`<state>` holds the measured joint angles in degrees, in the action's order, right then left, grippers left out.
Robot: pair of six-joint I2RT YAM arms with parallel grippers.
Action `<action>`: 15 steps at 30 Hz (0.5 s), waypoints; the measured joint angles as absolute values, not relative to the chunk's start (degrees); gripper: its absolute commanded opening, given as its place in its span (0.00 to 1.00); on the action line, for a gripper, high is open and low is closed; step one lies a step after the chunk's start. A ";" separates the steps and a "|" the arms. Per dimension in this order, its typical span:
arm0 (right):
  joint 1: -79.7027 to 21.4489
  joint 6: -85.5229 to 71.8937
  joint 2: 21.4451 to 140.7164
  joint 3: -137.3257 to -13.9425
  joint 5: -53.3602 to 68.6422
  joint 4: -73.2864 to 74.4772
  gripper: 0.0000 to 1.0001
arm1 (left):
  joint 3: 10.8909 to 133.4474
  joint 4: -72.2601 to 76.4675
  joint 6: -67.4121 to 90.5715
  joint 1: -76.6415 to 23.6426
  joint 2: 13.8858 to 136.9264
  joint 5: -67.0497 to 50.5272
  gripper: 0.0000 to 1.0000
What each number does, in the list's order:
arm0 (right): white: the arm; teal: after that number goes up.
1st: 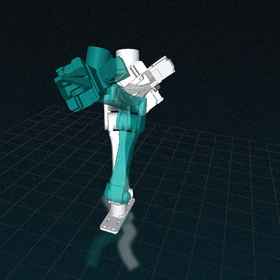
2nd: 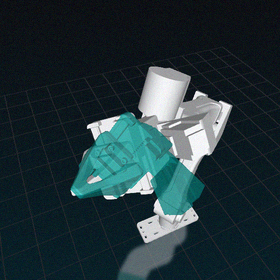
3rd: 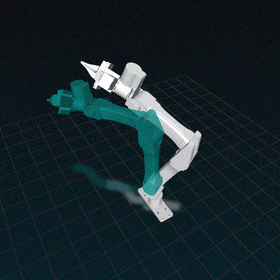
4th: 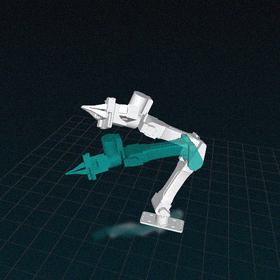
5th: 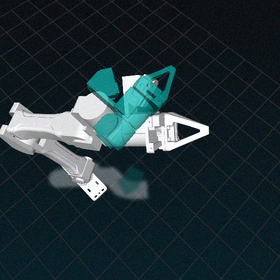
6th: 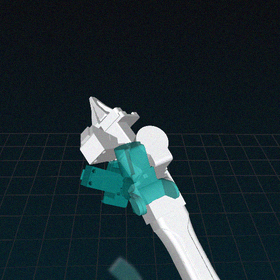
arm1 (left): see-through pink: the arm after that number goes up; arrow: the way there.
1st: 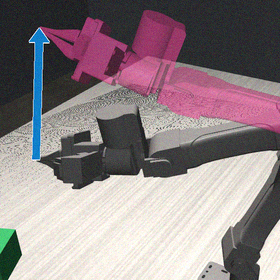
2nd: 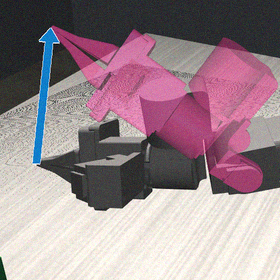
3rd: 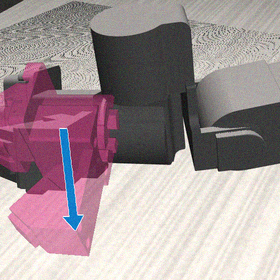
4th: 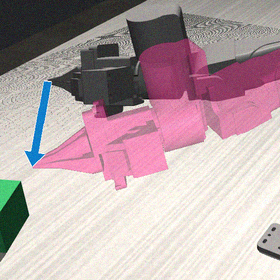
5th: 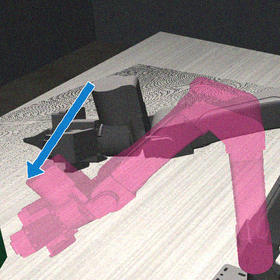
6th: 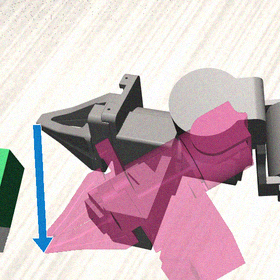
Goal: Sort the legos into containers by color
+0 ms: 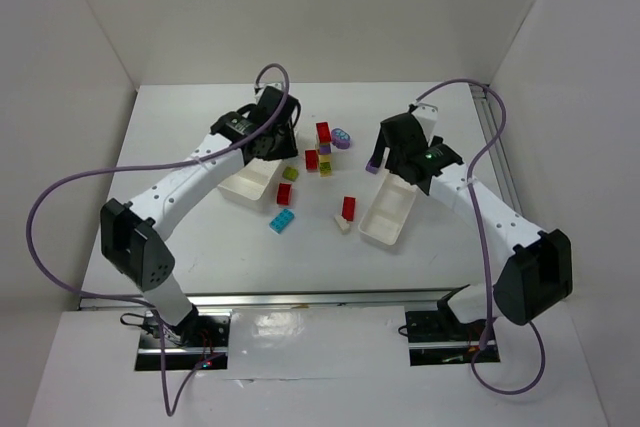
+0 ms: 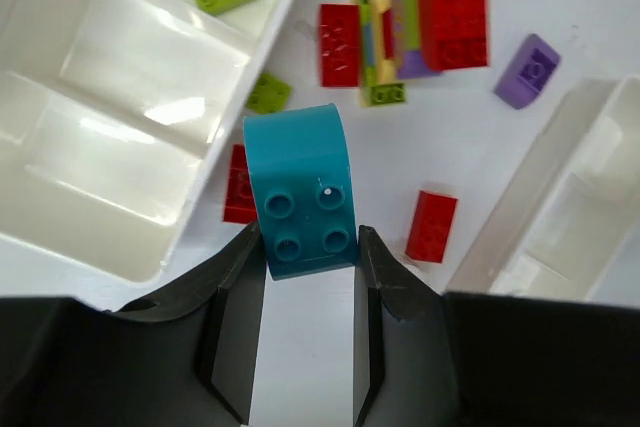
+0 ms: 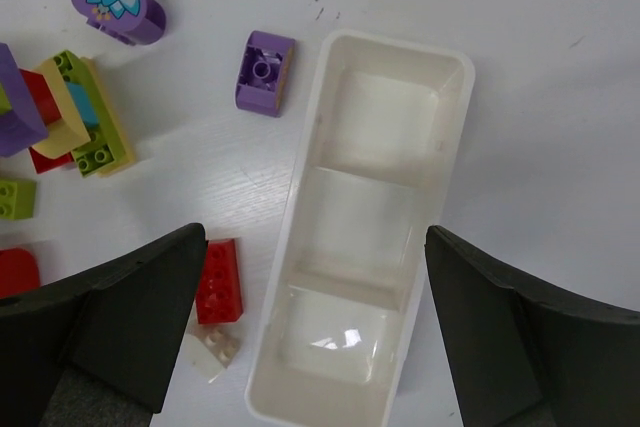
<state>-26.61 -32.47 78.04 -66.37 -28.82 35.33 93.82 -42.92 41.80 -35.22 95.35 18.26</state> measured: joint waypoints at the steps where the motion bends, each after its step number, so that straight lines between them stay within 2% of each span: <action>1: -26.61 -32.25 78.67 -66.98 -29.12 35.33 0.97 | 93.86 -43.42 41.71 -34.20 95.44 18.26 0.00; 10: -26.39 -31.62 84.12 -71.16 -30.11 35.22 0.97 | 93.97 -45.34 40.10 -21.80 101.21 15.25 0.00; 15: -25.91 -31.68 87.68 -72.58 -30.44 35.29 0.97 | 94.39 -44.99 39.07 -19.75 107.24 14.28 0.00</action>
<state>-25.91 -31.68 87.68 -72.58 -30.44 35.29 94.39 -44.99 39.07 -19.75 107.24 14.28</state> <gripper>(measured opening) 0.972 0.432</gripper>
